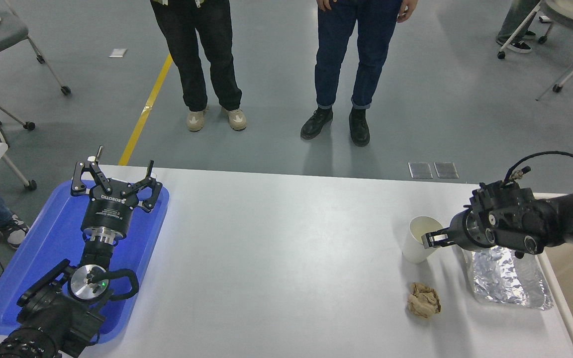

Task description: Pick up paper cup place in dustbin

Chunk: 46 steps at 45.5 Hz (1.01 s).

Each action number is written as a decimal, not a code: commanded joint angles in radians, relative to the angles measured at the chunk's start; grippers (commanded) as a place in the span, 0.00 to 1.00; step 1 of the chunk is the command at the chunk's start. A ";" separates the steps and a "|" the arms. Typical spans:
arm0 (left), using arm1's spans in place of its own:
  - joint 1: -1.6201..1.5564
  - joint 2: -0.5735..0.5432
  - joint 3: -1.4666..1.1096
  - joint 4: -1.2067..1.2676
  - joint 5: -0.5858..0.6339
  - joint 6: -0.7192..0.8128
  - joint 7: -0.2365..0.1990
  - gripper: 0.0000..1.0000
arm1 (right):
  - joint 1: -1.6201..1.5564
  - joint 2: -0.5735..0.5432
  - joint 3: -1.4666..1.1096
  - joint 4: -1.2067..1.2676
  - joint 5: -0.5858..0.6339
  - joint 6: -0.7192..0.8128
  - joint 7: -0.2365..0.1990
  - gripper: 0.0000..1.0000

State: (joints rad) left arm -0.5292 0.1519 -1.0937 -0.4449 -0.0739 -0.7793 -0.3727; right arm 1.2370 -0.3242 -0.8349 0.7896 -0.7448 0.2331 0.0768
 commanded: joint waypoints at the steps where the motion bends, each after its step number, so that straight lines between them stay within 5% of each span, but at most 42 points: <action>1: 0.000 0.000 0.000 0.000 0.000 0.000 0.000 1.00 | -0.021 0.010 0.020 -0.020 -0.001 -0.005 0.001 0.00; 27: 0.000 0.000 0.000 0.000 0.000 0.000 0.001 1.00 | 0.012 -0.006 0.019 0.007 0.002 0.006 0.009 0.00; 46: 0.000 0.000 0.000 0.000 0.000 0.000 0.001 1.00 | 0.303 -0.165 -0.091 0.275 0.013 0.098 0.015 0.00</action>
State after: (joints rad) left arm -0.5292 0.1519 -1.0937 -0.4448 -0.0738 -0.7793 -0.3712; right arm 1.3604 -0.4062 -0.8446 0.9055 -0.7398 0.2777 0.0880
